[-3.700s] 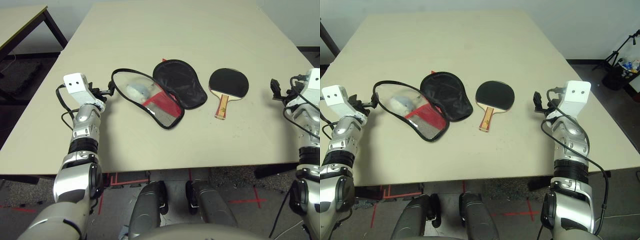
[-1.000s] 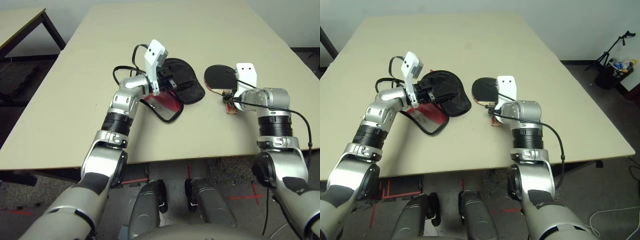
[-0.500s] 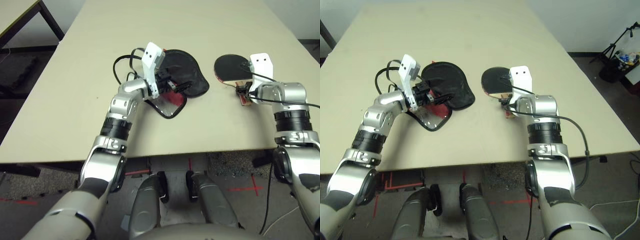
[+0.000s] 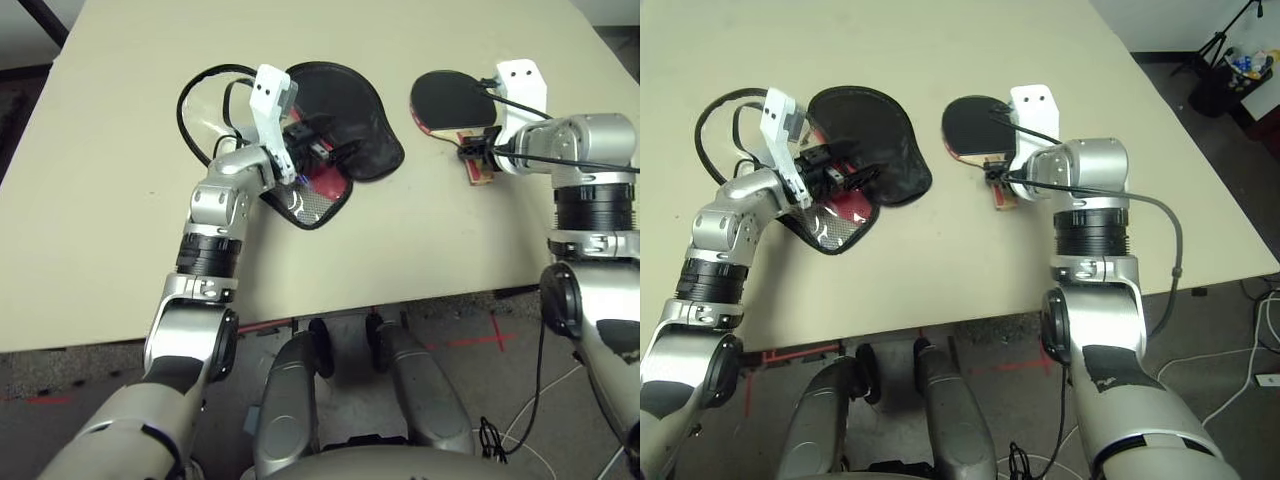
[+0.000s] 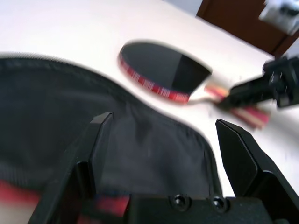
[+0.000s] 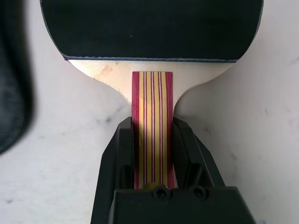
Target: Store the ping-pong paddle in its case and zip it.
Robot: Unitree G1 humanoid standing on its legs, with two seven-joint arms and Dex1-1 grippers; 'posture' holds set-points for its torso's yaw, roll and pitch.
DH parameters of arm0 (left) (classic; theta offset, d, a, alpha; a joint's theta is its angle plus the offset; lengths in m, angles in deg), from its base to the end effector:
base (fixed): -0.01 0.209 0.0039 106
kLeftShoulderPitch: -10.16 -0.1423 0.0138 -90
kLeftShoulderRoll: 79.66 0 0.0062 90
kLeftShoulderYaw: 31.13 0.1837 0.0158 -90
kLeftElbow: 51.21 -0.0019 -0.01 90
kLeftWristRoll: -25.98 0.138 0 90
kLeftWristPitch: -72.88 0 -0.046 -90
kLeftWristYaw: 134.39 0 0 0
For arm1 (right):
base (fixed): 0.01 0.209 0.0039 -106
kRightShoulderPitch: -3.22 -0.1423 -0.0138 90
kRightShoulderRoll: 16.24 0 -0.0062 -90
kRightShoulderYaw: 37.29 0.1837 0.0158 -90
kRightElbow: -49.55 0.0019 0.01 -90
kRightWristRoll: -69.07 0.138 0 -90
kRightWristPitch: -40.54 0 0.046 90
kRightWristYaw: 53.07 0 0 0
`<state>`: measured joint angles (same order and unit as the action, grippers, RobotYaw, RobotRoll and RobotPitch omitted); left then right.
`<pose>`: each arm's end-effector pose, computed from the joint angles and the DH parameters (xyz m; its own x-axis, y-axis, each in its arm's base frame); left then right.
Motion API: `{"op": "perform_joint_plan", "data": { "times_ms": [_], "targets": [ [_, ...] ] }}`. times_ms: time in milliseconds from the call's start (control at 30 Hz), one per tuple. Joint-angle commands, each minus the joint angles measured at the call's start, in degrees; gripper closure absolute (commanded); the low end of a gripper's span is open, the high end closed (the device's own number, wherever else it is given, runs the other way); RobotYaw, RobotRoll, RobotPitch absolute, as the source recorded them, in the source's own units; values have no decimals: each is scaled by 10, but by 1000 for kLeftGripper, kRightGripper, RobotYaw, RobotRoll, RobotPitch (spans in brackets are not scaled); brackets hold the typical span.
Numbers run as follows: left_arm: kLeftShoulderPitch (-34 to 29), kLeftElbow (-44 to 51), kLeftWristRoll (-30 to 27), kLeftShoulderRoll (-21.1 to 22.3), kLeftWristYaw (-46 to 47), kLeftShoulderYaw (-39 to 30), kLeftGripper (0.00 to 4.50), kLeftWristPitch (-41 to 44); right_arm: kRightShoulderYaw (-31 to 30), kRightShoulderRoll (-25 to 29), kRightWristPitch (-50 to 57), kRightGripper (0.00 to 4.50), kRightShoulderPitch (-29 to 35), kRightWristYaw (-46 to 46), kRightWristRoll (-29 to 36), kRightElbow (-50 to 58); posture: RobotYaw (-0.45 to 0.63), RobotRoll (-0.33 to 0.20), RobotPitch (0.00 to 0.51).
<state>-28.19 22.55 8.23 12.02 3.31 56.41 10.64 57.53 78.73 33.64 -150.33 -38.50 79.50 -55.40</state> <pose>0.3316 0.1616 0.2230 0.6405 -0.7634 0.0836 0.7581 0.6459 0.0903 0.3221 -0.1711 0.2565 0.7978 0.2018 -0.5682 -0.2311 0.9727 0.0210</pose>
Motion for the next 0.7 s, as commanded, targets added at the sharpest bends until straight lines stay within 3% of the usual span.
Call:
{"op": "perform_joint_plan", "data": {
  "times_ms": [33, 300, 700],
  "targets": [
    [20, 23, -3, -5, 16, 12, 0, 35, -21, -20, 43, 3400, -10, 20, 29, 35, -208, 0, 340],
    [77, 45, 4, 14, 24, 27, 0, 77, -6, -70, 84, 3400, -53, -4, 20, 79, -196, 0, 291],
    [105, 46, 32, 114, 10, 24, 0, 59, -48, -110, -8, 3400, -81, 9, 21, 31, -160, 0, 229]
  ]
}}
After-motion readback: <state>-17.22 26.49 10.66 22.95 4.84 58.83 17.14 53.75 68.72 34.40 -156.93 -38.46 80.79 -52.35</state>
